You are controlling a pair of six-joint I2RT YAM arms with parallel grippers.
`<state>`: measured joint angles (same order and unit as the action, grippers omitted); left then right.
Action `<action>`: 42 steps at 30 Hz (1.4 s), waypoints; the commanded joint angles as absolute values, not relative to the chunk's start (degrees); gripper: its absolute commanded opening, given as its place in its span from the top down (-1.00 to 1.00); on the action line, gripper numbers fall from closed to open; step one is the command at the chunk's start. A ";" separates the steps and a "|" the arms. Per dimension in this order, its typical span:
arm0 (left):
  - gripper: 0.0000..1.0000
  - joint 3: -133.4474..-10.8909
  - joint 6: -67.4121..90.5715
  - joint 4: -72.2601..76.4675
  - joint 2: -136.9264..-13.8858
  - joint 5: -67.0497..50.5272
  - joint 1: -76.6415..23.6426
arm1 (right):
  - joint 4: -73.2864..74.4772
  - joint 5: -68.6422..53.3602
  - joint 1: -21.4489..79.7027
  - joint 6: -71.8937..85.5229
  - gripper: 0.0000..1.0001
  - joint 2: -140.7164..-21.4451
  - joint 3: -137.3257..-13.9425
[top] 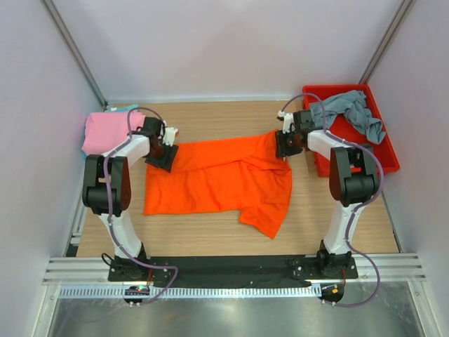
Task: Fold and stack the t-shirts
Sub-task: Fold the tshirt
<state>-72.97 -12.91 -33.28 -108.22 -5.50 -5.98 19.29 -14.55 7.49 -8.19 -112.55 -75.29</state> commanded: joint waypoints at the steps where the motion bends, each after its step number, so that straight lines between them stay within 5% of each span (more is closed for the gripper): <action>1: -0.15 -75.14 -12.23 -33.58 -103.45 -5.97 -5.36 | 18.90 -14.94 7.56 -7.91 0.10 -108.73 -76.03; 42: -0.06 -111.35 -4.75 -45.52 -132.53 -3.34 -5.45 | 29.18 -1.50 6.68 -5.63 0.11 -126.91 -95.36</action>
